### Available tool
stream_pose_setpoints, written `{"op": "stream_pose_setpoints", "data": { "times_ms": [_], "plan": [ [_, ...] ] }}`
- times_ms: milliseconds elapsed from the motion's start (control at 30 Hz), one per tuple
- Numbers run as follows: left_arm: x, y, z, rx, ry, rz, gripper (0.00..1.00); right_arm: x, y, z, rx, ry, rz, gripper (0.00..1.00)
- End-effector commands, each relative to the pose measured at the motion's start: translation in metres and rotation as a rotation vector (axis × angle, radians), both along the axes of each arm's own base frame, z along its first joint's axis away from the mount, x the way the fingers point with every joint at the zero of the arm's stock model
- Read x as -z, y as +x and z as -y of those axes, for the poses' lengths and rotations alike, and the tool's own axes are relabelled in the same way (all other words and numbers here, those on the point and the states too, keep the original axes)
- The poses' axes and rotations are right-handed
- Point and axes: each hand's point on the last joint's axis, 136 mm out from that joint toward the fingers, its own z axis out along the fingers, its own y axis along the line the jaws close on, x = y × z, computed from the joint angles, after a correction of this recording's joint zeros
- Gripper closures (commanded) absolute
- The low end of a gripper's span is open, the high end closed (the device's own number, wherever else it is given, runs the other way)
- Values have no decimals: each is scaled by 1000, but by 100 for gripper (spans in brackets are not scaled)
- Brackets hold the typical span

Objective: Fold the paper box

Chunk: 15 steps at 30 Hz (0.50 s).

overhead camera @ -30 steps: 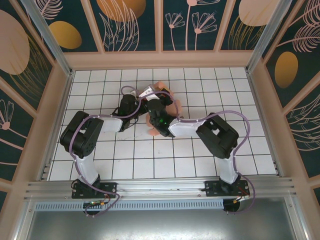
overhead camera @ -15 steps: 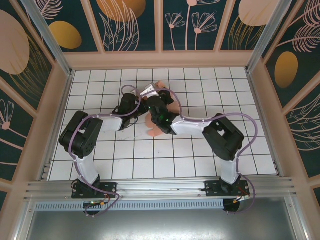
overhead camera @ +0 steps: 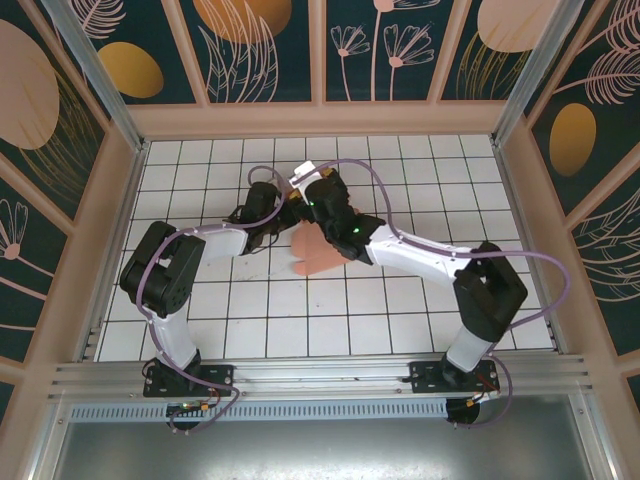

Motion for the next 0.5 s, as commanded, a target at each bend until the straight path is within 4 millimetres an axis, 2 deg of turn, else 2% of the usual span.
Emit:
{"op": "stream_pose_setpoints", "data": {
  "times_ms": [0, 100, 233, 467],
  "plan": [
    [-21, 2, 4, 43, 39, 54, 100, -19, -12, 8, -47, 137, -39, 21],
    [-23, 0, -2, 71, 123, 62, 100, -26, -18, 19, -71, 231, -72, 21],
    [-19, -7, -17, 137, 319, 24, 100, -29, -23, 40, -92, 349, -123, 21],
    [-14, -35, -57, 261, 653, -121, 100, -17, -25, 80, -66, 423, -170, 21]
  ]
}}
